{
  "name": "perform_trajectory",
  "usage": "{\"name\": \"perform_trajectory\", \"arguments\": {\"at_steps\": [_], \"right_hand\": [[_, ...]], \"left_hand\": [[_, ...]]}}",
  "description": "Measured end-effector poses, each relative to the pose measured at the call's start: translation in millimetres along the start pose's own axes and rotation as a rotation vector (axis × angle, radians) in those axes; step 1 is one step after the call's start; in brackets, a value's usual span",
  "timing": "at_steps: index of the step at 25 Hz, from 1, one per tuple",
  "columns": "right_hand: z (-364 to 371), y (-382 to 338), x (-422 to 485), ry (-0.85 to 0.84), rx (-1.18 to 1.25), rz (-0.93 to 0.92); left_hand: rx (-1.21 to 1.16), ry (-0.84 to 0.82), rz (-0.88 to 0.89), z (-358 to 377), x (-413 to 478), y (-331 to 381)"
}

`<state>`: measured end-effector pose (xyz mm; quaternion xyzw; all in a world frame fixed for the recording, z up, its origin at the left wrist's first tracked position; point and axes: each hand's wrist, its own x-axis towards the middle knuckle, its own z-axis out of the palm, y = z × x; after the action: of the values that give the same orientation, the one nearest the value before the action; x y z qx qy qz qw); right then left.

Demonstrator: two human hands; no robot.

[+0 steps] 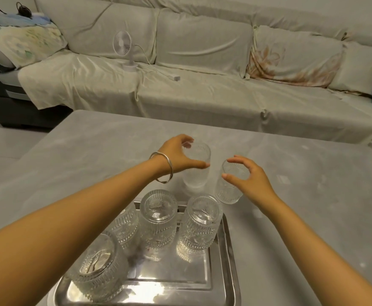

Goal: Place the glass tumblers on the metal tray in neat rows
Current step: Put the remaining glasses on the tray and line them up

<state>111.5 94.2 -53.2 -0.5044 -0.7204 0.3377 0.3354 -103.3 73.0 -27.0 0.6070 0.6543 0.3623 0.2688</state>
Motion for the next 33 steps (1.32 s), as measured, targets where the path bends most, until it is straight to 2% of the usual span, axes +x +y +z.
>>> {"name": "perform_trajectory", "arguments": {"at_steps": [3, 5, 9, 11, 13, 22, 27, 30, 33], "right_hand": [[-2.5, -20.7, -6.9, 0.101, 0.069, -0.049], [-4.9, -43.8, -17.0, 0.155, 0.18, -0.089], [-8.6, -88.8, -46.2, -0.059, 0.6, -0.055], [-9.3, -105.3, -61.5, -0.17, 0.709, -0.045], [-8.8, -116.5, -75.1, -0.205, 0.739, -0.034], [-3.3, -120.2, -120.9, -0.147, 0.489, -0.05], [1.6, -113.5, -142.6, -0.174, 0.172, -0.108], [16.0, -107.8, -154.8, -0.189, 0.069, -0.096], [30.2, -98.8, -160.7, -0.197, 0.033, -0.065]], "left_hand": [[-0.193, 0.118, 0.029, -23.5, -14.2, 23.7], [-0.42, 0.141, 0.004, -38.7, -31.4, 40.9], [-0.878, 0.054, -0.08, -57.0, -74.5, 62.1], [-0.987, 0.014, -0.094, -60.9, -95.9, 63.0], [-1.014, 0.012, -0.1, -64.7, -116.1, 57.0], [-0.27, 0.065, 0.081, -75.3, -194.2, -1.3], [0.172, 0.107, 0.08, -68.0, -215.0, -50.1], [0.272, 0.06, 0.055, -57.5, -218.3, -63.9], [0.289, 0.08, 0.077, -52.4, -216.7, -67.2]]}}
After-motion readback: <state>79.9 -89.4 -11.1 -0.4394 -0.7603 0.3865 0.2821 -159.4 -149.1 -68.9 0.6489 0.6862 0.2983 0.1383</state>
